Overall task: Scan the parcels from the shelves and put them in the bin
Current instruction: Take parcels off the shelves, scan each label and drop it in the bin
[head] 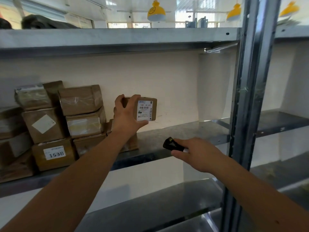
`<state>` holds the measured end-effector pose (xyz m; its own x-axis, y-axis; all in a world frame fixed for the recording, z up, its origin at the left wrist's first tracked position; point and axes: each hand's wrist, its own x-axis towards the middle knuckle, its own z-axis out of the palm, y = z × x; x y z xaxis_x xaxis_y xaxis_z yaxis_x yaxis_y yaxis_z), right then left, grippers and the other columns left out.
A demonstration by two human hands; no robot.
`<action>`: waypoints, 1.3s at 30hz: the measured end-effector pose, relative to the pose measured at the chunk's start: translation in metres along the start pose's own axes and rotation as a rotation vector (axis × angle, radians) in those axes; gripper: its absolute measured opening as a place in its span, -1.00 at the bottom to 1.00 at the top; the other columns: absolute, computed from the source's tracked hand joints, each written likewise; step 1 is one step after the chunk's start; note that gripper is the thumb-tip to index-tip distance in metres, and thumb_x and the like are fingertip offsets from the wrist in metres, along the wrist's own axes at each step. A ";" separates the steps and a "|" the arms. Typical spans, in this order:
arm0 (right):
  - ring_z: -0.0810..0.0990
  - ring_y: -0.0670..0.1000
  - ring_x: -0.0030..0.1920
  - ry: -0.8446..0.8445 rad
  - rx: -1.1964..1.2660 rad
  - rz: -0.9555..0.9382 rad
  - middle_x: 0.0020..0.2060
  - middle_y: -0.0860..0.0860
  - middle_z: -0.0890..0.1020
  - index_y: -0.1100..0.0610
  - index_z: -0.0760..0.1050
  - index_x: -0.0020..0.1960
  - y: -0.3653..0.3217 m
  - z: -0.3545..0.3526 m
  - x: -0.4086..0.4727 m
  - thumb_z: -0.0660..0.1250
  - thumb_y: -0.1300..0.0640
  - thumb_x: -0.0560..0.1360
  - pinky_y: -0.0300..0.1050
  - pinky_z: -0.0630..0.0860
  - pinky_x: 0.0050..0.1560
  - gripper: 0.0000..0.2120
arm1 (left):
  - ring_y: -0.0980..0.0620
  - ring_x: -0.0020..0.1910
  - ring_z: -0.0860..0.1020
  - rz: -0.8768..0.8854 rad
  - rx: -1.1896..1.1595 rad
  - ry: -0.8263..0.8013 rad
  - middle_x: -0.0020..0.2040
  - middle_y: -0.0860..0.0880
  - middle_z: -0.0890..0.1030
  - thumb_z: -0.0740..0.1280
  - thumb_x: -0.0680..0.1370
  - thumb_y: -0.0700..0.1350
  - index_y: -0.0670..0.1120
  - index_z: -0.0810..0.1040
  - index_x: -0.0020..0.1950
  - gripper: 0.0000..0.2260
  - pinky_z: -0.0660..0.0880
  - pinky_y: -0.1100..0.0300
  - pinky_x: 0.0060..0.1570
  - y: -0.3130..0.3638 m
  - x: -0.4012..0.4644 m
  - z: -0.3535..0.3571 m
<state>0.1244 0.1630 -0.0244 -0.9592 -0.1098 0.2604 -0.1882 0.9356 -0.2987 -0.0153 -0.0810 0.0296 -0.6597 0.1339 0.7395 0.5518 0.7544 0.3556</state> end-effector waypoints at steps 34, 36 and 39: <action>0.57 -0.11 -0.02 0.160 0.116 0.444 0.08 -0.11 0.62 -0.19 0.28 0.60 -0.082 0.009 -0.124 0.18 -0.37 0.61 -0.19 0.47 -0.10 -0.39 | 0.14 0.36 0.39 0.309 -0.516 -0.213 0.52 0.03 0.14 0.71 0.28 0.10 0.29 0.23 0.50 -0.06 0.36 0.38 0.33 0.049 -0.063 -0.040; 0.57 -0.13 -0.06 0.165 0.110 0.509 0.02 -0.12 0.59 -0.17 0.28 0.61 -0.092 0.014 -0.145 0.18 -0.38 0.60 -0.14 0.51 -0.07 -0.36 | 0.13 0.37 0.39 0.323 -0.561 -0.254 0.52 0.02 0.15 0.71 0.27 0.11 0.29 0.24 0.51 -0.06 0.39 0.30 0.38 0.054 -0.078 -0.042; 0.56 -0.17 -0.12 0.167 0.094 0.600 -0.04 -0.13 0.58 -0.16 0.29 0.59 -0.104 0.025 -0.178 0.18 -0.35 0.62 -0.16 0.55 -0.09 -0.41 | 0.13 0.38 0.38 0.325 -0.611 -0.324 0.52 0.01 0.16 0.71 0.27 0.12 0.27 0.25 0.52 -0.05 0.40 0.24 0.43 0.061 -0.104 -0.042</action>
<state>0.3096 0.0765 -0.0622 -0.8593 0.4858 0.1600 0.3474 0.7839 -0.5145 0.1082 -0.0753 -0.0014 -0.4809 0.5415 0.6895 0.8656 0.1683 0.4716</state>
